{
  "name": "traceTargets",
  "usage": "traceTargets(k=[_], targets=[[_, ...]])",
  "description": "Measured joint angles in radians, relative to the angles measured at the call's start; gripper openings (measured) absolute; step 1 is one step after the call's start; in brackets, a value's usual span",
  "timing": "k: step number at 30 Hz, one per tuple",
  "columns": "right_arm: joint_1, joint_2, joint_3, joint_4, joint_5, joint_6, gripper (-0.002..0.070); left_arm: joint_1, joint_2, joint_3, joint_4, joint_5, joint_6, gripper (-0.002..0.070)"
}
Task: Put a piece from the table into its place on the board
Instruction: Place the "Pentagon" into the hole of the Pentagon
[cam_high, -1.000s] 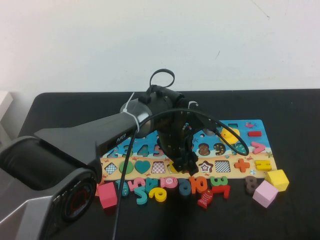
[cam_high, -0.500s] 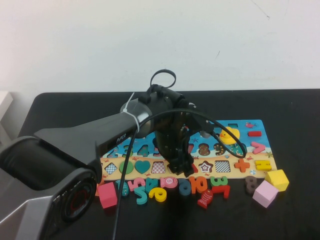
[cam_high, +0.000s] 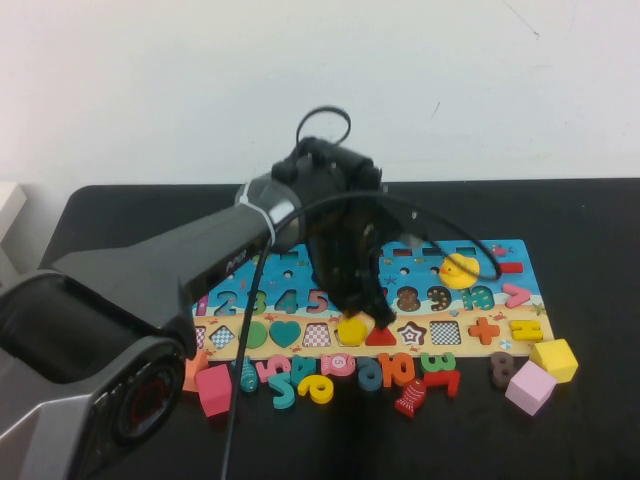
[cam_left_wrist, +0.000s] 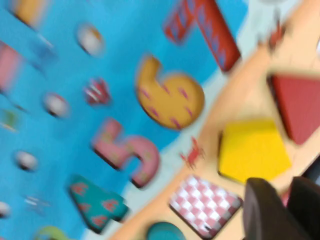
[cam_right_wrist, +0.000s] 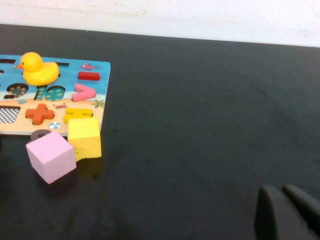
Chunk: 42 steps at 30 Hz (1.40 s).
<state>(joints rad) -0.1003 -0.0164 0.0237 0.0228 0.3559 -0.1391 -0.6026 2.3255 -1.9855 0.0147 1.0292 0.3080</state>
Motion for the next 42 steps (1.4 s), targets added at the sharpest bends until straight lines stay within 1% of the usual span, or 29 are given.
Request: traceTargets(k=[2,3,6,10,15,21,32,37,42], targets=[[0.0,0.0,0.0,0.0,0.0,0.0,0.0019,0.0,-0.008,-0.035,0.0,-0.002,-0.002,0.0042],[0.0,0.0,0.0,0.0,0.0,0.0,0.0019,0.0,-0.013,-0.047,0.0,-0.011,-0.002,0.0027],[0.0,0.0,0.0,0.0,0.0,0.0,0.0019,0.0,-0.016,-0.056,0.0,-0.06,-0.002,0.0008],[0.0,0.0,0.0,0.0,0.0,0.0,0.0019,0.0,-0.002,-0.058,-0.024,-0.101,-0.002,0.0001],[0.0,0.0,0.0,-0.002,0.0,0.0,0.0019,0.0,0.057,-0.06,-0.053,-0.106,-0.002,0.0],[0.0,0.0,0.0,-0.002,0.0,0.0,0.0019,0.0,0.112,-0.06,-0.058,-0.098,-0.002,0.0],[0.0,0.0,0.0,-0.002,0.0,0.0,0.0019,0.0,0.117,-0.06,-0.06,-0.098,-0.013,0.0],[0.0,0.0,0.0,-0.002,0.0,0.0,0.0019,0.0,0.076,-0.06,-0.045,-0.09,-0.02,0.0],[0.0,0.0,0.0,-0.002,0.0,-0.007,0.0019,0.0,-0.052,-0.06,0.013,-0.058,-0.02,0.0]])
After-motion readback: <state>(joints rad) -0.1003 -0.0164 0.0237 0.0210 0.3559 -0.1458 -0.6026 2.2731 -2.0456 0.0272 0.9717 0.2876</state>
